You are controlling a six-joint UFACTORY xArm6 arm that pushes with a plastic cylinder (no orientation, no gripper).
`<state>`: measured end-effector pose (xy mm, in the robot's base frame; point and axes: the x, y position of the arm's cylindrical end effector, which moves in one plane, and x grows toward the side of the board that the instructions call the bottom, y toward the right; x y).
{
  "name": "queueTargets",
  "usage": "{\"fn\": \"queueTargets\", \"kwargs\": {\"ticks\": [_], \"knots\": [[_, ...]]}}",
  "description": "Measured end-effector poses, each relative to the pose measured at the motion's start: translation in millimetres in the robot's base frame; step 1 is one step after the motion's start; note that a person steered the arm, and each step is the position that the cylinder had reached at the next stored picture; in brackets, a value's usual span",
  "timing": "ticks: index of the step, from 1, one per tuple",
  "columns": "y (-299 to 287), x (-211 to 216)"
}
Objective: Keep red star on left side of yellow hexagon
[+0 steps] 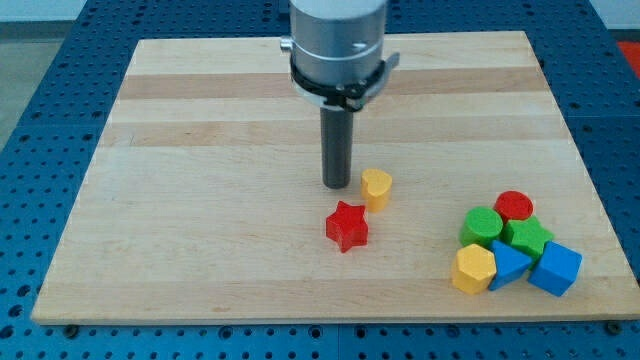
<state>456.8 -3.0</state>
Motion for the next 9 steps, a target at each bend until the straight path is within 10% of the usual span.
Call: {"fn": "queueTargets", "kwargs": {"ticks": [5,9], "knots": [[54.6,78.7],[-23.5,41.6]]}}
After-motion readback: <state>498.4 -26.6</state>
